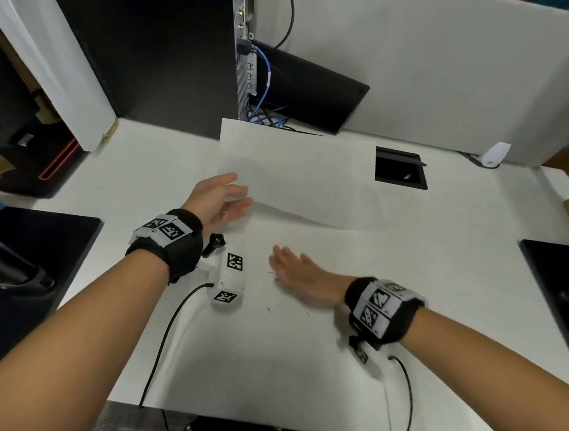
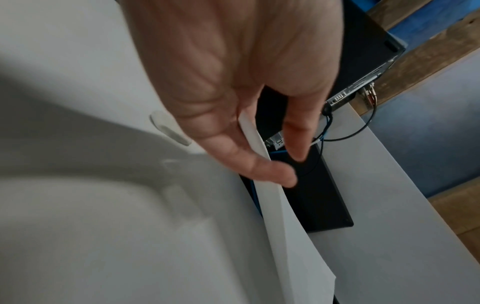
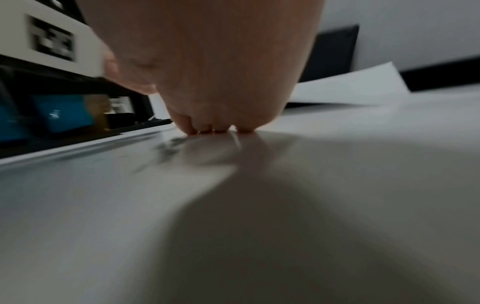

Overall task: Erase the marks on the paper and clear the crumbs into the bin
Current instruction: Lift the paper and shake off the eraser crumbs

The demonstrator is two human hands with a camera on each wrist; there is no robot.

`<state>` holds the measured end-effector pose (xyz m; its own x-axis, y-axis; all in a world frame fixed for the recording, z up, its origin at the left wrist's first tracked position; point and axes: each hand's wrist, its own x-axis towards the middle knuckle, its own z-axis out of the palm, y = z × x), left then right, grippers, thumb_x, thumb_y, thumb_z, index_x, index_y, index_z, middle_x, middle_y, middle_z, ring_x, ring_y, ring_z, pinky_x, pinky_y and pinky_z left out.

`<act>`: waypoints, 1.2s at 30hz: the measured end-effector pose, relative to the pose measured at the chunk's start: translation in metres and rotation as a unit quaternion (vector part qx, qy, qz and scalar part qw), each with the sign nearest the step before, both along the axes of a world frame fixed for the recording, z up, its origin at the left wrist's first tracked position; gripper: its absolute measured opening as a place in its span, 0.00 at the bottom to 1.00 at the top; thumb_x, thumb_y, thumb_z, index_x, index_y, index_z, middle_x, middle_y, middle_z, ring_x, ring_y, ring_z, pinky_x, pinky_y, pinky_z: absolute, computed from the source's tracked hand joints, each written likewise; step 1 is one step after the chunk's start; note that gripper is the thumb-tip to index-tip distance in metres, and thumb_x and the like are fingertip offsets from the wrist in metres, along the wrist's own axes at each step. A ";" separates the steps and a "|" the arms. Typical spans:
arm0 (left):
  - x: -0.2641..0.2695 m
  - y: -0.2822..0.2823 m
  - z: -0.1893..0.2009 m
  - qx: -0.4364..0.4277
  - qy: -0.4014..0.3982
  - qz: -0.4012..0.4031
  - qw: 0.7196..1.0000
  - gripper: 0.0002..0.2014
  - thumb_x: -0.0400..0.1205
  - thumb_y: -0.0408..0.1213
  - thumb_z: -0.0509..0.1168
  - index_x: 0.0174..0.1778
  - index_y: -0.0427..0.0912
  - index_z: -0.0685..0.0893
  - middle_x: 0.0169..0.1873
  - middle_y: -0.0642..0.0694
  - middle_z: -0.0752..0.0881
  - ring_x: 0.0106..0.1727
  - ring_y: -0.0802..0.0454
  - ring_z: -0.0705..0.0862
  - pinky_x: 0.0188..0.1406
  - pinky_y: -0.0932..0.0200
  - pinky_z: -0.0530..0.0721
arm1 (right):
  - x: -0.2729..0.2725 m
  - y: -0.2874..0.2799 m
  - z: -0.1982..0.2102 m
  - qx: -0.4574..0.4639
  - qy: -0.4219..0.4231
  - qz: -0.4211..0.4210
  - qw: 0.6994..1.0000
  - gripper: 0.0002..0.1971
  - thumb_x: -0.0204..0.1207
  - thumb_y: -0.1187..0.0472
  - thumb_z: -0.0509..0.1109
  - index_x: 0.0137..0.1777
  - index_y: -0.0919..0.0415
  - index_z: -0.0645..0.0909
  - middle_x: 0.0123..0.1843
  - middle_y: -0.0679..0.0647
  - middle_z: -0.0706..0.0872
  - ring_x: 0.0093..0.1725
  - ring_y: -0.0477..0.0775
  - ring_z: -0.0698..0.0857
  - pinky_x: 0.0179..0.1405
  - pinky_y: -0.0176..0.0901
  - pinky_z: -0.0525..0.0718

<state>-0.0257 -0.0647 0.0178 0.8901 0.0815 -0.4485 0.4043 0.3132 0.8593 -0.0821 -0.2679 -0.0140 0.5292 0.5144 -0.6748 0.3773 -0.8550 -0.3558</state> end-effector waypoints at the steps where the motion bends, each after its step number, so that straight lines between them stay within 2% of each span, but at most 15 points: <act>1: 0.001 0.001 0.001 -0.004 0.000 -0.002 1.000 0.23 0.80 0.24 0.63 0.72 0.39 0.72 0.43 0.44 0.84 0.39 0.52 0.88 0.31 0.65 0.86 | -0.011 -0.004 0.000 0.020 0.050 0.028 0.998 0.25 0.88 0.58 0.39 0.82 0.63 0.39 0.85 0.56 0.36 0.84 0.53 0.37 0.81 0.48 0.35; 3: 0.003 0.003 0.002 0.000 -0.013 0.006 1.000 0.22 0.81 0.21 0.61 0.72 0.36 0.72 0.41 0.42 0.83 0.34 0.55 0.89 0.30 0.69 0.85 | -0.019 -0.010 0.005 0.103 0.163 0.006 0.981 0.26 0.86 0.51 0.38 0.83 0.56 0.44 0.85 0.47 0.43 0.83 0.45 0.45 0.80 0.38 0.38; 5: 0.007 0.005 0.005 0.019 -0.031 0.004 0.999 0.20 0.81 0.22 0.60 0.70 0.36 0.75 0.40 0.43 0.84 0.32 0.58 0.89 0.31 0.70 0.84 | -0.006 -0.012 0.012 0.164 0.169 -0.069 0.970 0.35 0.77 0.37 0.40 0.83 0.51 0.45 0.83 0.41 0.49 0.80 0.40 0.52 0.79 0.37 0.44; 6: 0.008 0.006 0.006 0.029 -0.037 -0.004 0.999 0.19 0.82 0.23 0.60 0.69 0.37 0.77 0.40 0.45 0.84 0.33 0.58 0.89 0.31 0.70 0.84 | 0.008 -0.011 0.015 0.165 0.148 -0.095 0.970 0.37 0.76 0.35 0.40 0.83 0.50 0.44 0.83 0.40 0.47 0.80 0.39 0.49 0.80 0.40 0.44; 11: 0.008 0.010 0.015 0.049 -0.036 -0.039 0.997 0.17 0.82 0.28 0.61 0.67 0.43 0.79 0.41 0.51 0.81 0.39 0.54 0.84 0.28 0.69 0.81 | 0.079 0.017 0.019 0.077 0.034 -0.147 0.986 0.28 0.86 0.48 0.38 0.82 0.58 0.37 0.85 0.51 0.35 0.83 0.49 0.36 0.81 0.45 0.37; 15: 0.005 0.025 0.008 0.065 -0.018 -0.092 0.994 0.23 0.81 0.23 0.59 0.70 0.47 0.76 0.40 0.46 0.82 0.42 0.53 0.83 0.37 0.64 0.77 | 0.092 0.043 0.017 0.098 -0.038 -0.089 0.990 0.27 0.87 0.53 0.45 0.83 0.63 0.47 0.84 0.53 0.51 0.84 0.50 0.46 0.79 0.40 0.41; 18: 0.001 0.031 0.000 0.106 -0.008 -0.123 0.987 0.24 0.83 0.24 0.57 0.72 0.50 0.73 0.37 0.48 0.82 0.43 0.56 0.84 0.39 0.66 0.78 | 0.075 0.052 0.006 0.027 -0.072 0.045 0.996 0.27 0.88 0.56 0.41 0.82 0.68 0.43 0.85 0.63 0.43 0.84 0.61 0.41 0.82 0.60 0.43; 20: 0.001 0.031 -0.002 0.125 -0.009 -0.122 0.985 0.22 0.84 0.26 0.55 0.72 0.51 0.74 0.38 0.51 0.83 0.43 0.58 0.86 0.40 0.66 0.79 | 0.056 0.045 -0.010 -0.003 -0.011 0.128 0.992 0.29 0.84 0.50 0.33 0.83 0.60 0.41 0.85 0.59 0.38 0.84 0.61 0.38 0.82 0.64 0.41; 21: 0.001 0.031 -0.001 0.125 -0.012 -0.119 0.985 0.22 0.85 0.26 0.54 0.72 0.51 0.74 0.39 0.52 0.83 0.43 0.59 0.86 0.40 0.66 0.79 | 0.046 0.038 -0.013 0.010 0.041 0.176 0.983 0.31 0.80 0.42 0.31 0.83 0.50 0.44 0.86 0.54 0.40 0.84 0.59 0.39 0.82 0.63 0.39; 23: 0.004 0.031 0.003 0.125 -0.023 -0.119 0.985 0.21 0.86 0.28 0.53 0.73 0.49 0.73 0.42 0.53 0.82 0.44 0.58 0.85 0.41 0.65 0.79 | 0.030 0.025 -0.011 0.110 0.175 0.114 0.972 0.33 0.72 0.26 0.36 0.77 0.30 0.55 0.85 0.42 0.49 0.85 0.51 0.45 0.83 0.56 0.38; 25: 0.007 0.030 0.008 0.127 -0.033 -0.122 0.984 0.20 0.86 0.30 0.53 0.74 0.47 0.72 0.48 0.55 0.83 0.45 0.57 0.84 0.42 0.64 0.78 | 0.033 0.019 0.001 0.181 0.218 -0.036 0.958 0.32 0.74 0.29 0.45 0.77 0.37 0.63 0.84 0.41 0.54 0.83 0.46 0.53 0.84 0.51 0.44; 26: 0.009 0.030 0.010 0.130 -0.039 -0.123 0.983 0.20 0.87 0.30 0.53 0.74 0.47 0.71 0.49 0.55 0.84 0.45 0.57 0.84 0.42 0.64 0.78 | 0.043 0.020 0.007 0.184 0.189 -0.078 0.961 0.30 0.79 0.35 0.47 0.80 0.44 0.60 0.84 0.42 0.52 0.83 0.46 0.53 0.83 0.49 0.44; 29: 0.012 0.029 0.013 0.139 -0.047 -0.126 0.981 0.20 0.87 0.30 0.52 0.75 0.45 0.70 0.49 0.55 0.84 0.44 0.57 0.83 0.42 0.64 0.77 | 0.078 0.040 0.024 0.131 0.067 -0.120 0.982 0.27 0.87 0.51 0.43 0.83 0.58 0.46 0.86 0.51 0.42 0.84 0.50 0.41 0.80 0.42 0.39; 31: 0.013 0.030 0.012 0.143 -0.045 -0.125 0.981 0.20 0.87 0.30 0.52 0.75 0.44 0.70 0.48 0.54 0.84 0.43 0.56 0.83 0.42 0.63 0.77 | 0.094 0.052 0.025 0.122 0.022 -0.163 0.979 0.27 0.87 0.53 0.44 0.83 0.63 0.48 0.86 0.56 0.45 0.85 0.53 0.44 0.79 0.39 0.41; 36: 0.012 0.037 0.004 0.165 -0.037 -0.136 0.976 0.19 0.87 0.30 0.51 0.75 0.44 0.70 0.47 0.54 0.85 0.42 0.56 0.80 0.40 0.64 0.76 | 0.084 0.077 0.001 0.090 -0.020 -0.042 0.995 0.27 0.87 0.54 0.41 0.82 0.65 0.44 0.85 0.64 0.41 0.84 0.64 0.40 0.80 0.62 0.43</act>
<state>-0.0137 -0.0281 0.0220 0.9281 -0.0342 -0.3707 0.3662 -0.0957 0.9256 0.0017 -0.1910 -0.0131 0.5997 0.5783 -0.5531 0.3239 -0.8075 -0.4930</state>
